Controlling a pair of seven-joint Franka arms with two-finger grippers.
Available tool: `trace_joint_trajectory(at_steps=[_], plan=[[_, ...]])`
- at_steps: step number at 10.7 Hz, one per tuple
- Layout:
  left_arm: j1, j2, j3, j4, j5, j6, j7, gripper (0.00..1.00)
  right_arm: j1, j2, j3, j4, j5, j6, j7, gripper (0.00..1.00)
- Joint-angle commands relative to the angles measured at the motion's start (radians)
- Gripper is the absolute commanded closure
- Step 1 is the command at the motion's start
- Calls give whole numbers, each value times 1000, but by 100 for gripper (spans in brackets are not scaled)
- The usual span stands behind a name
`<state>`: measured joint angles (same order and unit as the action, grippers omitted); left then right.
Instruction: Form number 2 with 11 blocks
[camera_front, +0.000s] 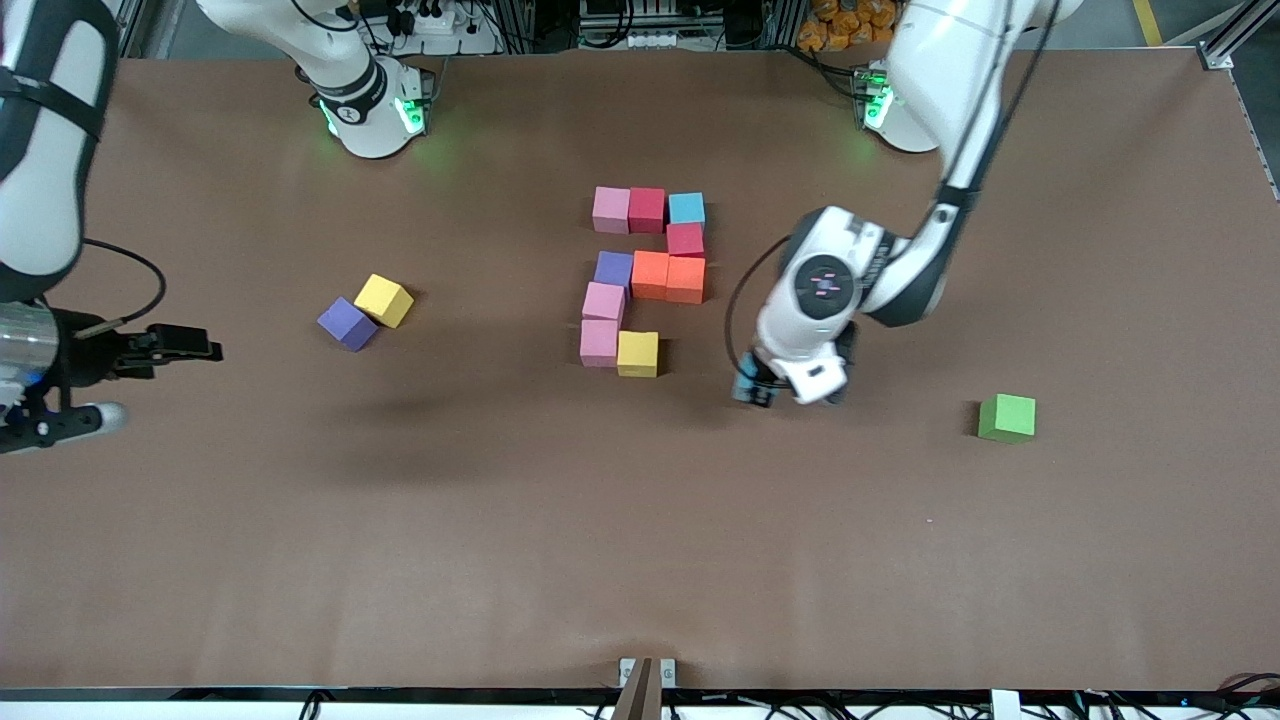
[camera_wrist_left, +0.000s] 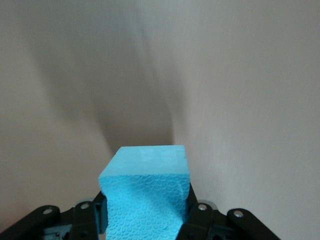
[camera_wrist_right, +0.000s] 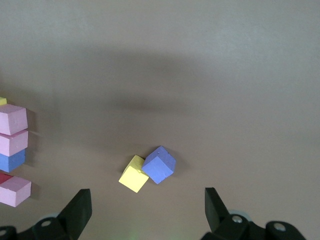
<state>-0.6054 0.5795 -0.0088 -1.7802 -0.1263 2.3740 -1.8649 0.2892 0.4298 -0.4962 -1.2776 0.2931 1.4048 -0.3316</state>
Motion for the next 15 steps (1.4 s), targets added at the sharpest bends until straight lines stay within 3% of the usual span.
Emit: trace_joint_trajectory(at_steps=[1,3,5,6,8,9,10,12,15], plan=[[-46,62,13,84,-50,-19,-109,89,-128,-97,224,-28,-118,11,158,0],[-83,79,13,94,-50,-19,-199,89,-174,-147,264,-63,-123,13,174,0],[-96,80,13,96,-52,-19,-252,89,-281,-230,408,-141,-190,48,177,0],[-102,82,13,100,-56,-19,-263,89,-312,-273,445,-205,-190,86,178,0],[-120,85,13,104,-72,-19,-275,89,-306,-280,452,-220,-230,121,169,0],[-122,85,13,104,-72,-19,-277,89,-308,-275,490,-215,-302,125,169,0],[-132,91,15,105,-70,-19,-286,89,-324,-276,513,-215,-308,112,170,0],[-143,94,20,108,-65,-19,-278,89,-326,-284,505,-221,-264,95,195,0],[-142,95,20,110,-59,-19,-272,88,-302,-345,510,-276,-266,91,316,0]])
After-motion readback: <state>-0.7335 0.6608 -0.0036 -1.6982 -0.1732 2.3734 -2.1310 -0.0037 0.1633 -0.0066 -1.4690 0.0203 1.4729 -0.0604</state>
